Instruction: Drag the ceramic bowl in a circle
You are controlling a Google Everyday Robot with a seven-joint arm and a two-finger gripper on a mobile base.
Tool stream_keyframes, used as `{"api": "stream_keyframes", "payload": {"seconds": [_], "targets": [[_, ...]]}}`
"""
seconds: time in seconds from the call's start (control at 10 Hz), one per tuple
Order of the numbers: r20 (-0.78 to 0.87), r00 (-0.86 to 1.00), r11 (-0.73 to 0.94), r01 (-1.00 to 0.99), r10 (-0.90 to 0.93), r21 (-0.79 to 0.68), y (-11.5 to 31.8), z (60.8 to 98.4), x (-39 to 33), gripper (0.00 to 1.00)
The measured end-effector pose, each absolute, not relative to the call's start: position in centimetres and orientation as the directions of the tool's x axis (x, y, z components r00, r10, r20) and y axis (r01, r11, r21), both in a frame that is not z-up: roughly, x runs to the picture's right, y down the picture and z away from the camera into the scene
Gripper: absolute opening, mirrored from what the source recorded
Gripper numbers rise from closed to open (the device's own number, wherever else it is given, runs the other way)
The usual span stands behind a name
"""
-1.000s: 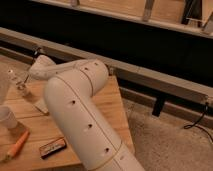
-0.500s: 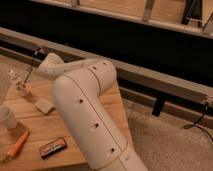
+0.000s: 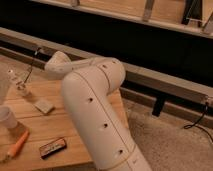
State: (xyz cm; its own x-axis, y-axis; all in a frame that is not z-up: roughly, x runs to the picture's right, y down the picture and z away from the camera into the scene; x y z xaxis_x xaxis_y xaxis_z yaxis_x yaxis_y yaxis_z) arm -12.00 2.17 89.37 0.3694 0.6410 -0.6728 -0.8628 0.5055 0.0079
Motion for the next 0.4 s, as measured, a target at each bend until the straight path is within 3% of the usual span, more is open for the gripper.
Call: {"api": "stream_keyframes", "payload": {"seconds": [0.4], "targets": [[-0.684, 0.281, 0.345, -0.938, 0.673, -0.047, 4.8, 89.4, -11.2, 0.61]]}}
